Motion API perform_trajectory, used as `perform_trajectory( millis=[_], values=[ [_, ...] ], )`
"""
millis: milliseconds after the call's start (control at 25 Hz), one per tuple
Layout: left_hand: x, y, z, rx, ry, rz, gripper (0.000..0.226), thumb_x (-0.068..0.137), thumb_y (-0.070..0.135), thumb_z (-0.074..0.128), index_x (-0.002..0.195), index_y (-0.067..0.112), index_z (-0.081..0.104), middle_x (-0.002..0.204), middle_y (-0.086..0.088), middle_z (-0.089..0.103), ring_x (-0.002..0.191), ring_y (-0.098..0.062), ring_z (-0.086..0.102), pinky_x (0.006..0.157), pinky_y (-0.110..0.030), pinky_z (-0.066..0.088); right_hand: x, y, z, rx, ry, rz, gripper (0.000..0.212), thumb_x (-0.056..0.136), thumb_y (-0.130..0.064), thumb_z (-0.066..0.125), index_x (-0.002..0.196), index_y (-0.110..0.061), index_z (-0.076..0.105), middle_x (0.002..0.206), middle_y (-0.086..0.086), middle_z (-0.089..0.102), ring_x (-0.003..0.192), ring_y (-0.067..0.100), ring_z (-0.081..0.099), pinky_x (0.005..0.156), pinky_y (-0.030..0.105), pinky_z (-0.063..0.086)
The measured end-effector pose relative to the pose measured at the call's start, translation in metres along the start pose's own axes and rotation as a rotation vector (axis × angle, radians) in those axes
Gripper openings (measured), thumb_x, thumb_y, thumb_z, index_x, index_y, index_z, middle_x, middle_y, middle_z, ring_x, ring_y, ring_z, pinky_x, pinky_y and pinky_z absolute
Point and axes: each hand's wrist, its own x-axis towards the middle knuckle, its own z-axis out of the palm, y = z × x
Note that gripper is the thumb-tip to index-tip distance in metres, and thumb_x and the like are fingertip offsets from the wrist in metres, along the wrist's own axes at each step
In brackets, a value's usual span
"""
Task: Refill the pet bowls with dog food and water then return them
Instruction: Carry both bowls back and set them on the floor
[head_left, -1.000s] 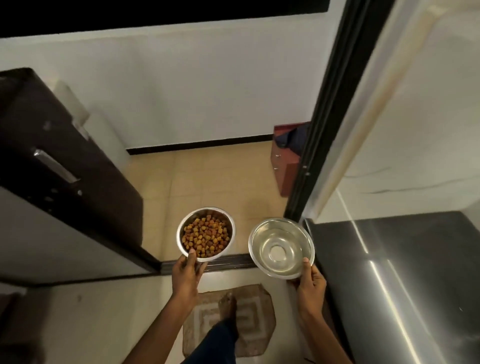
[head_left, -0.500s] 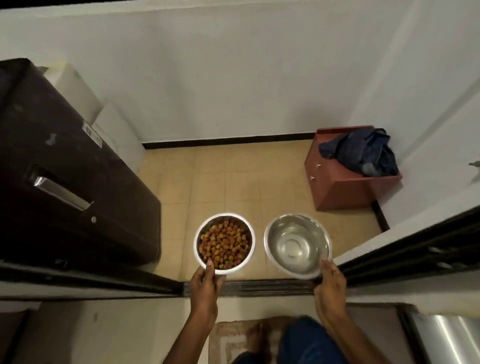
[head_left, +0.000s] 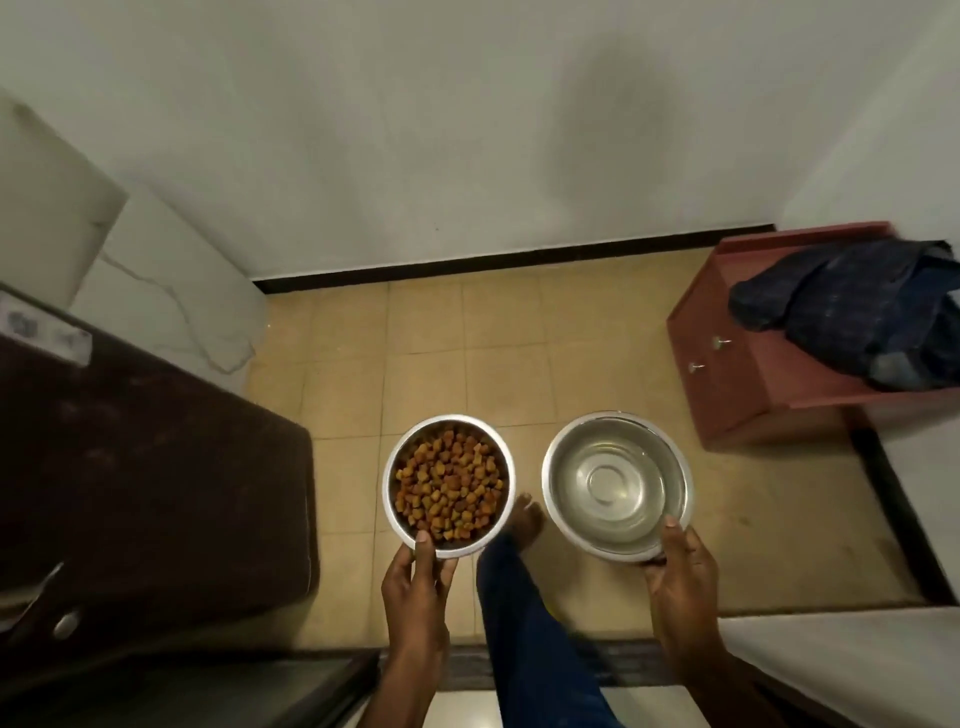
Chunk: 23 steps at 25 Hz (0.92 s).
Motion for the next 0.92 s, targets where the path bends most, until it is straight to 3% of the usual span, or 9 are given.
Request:
perform_trajectory(
  millis=[120,240,360,520,600,720,840,920],
  values=[
    [0.120,-0.017,0.044,-0.004,0.031,-0.001,0.014,0.106,0.031,0.063,0.112,0.030,0.076,0.110,0.008,0.084,0.116,-0.016,0.073,0.079,-0.019,0.063,0.104,0.045,0.041,-0.073,-0.051,-0.052,0.040,0.102,-0.058,0.063,0.098,-0.021,0.077,0.084,0.005,0.074,0.079,0.012,0.067,0.066,0.022,0.058],
    [0.250,-0.054,0.083,0.028,0.037,-0.009,0.019,0.108,0.026,0.062,0.115,0.017,0.076,0.129,-0.013,0.077,0.124,-0.024,0.071,0.079,-0.016,0.063,0.215,0.096,0.080,-0.074,-0.076,-0.001,0.047,0.096,-0.068,0.069,0.109,-0.024,0.078,0.095,0.004,0.076,0.087,0.010,0.071,0.071,0.023,0.060],
    [0.370,-0.098,0.113,0.073,-0.028,0.001,0.031,0.109,0.026,0.060,0.128,0.004,0.072,0.132,-0.015,0.075,0.125,-0.024,0.071,0.085,-0.020,0.063,0.317,0.153,0.113,-0.035,-0.074,0.009,0.033,0.105,-0.055,0.063,0.118,-0.029,0.078,0.108,0.004,0.077,0.100,0.014,0.072,0.081,0.028,0.061],
    [0.490,-0.155,0.147,0.074,-0.079,-0.049,0.041,0.110,0.022,0.058,0.136,-0.010,0.063,0.132,-0.019,0.072,0.126,-0.027,0.070,0.087,-0.021,0.063,0.421,0.218,0.147,-0.006,-0.030,0.039,0.028,0.110,-0.036,0.054,0.112,-0.033,0.081,0.102,-0.001,0.077,0.096,0.015,0.070,0.080,0.032,0.059],
    [0.540,-0.186,0.161,0.078,-0.067,-0.103,0.035,0.110,0.019,0.058,0.130,-0.008,0.067,0.125,-0.015,0.075,0.121,-0.027,0.071,0.084,-0.021,0.064,0.464,0.255,0.154,-0.008,-0.018,0.056,0.028,0.107,-0.037,0.054,0.108,-0.034,0.082,0.099,-0.002,0.076,0.093,0.016,0.067,0.079,0.035,0.056],
    [0.595,-0.228,0.168,0.127,-0.062,-0.147,0.018,0.110,0.017,0.059,0.114,0.009,0.075,0.110,-0.005,0.078,0.107,-0.020,0.073,0.078,-0.020,0.065,0.513,0.312,0.147,-0.012,-0.010,0.092,0.032,0.114,-0.030,0.051,0.110,-0.036,0.082,0.102,-0.003,0.077,0.096,0.016,0.069,0.082,0.037,0.059],
    [0.627,-0.257,0.168,0.194,-0.072,-0.141,0.018,0.110,0.017,0.058,0.117,0.009,0.073,0.108,-0.004,0.077,0.105,-0.018,0.073,0.076,-0.018,0.064,0.538,0.354,0.133,-0.005,0.040,0.144,0.034,0.117,-0.025,0.047,0.119,-0.035,0.079,0.113,-0.002,0.080,0.108,0.018,0.075,0.089,0.040,0.064],
    [0.641,-0.273,0.169,0.240,-0.095,-0.132,0.024,0.110,0.019,0.059,0.124,0.003,0.071,0.109,-0.007,0.077,0.103,-0.018,0.073,0.077,-0.018,0.064,0.551,0.379,0.124,0.029,0.065,0.177,0.029,0.116,-0.025,0.048,0.130,-0.024,0.073,0.122,0.002,0.080,0.118,0.024,0.075,0.094,0.041,0.066]
  ],
)
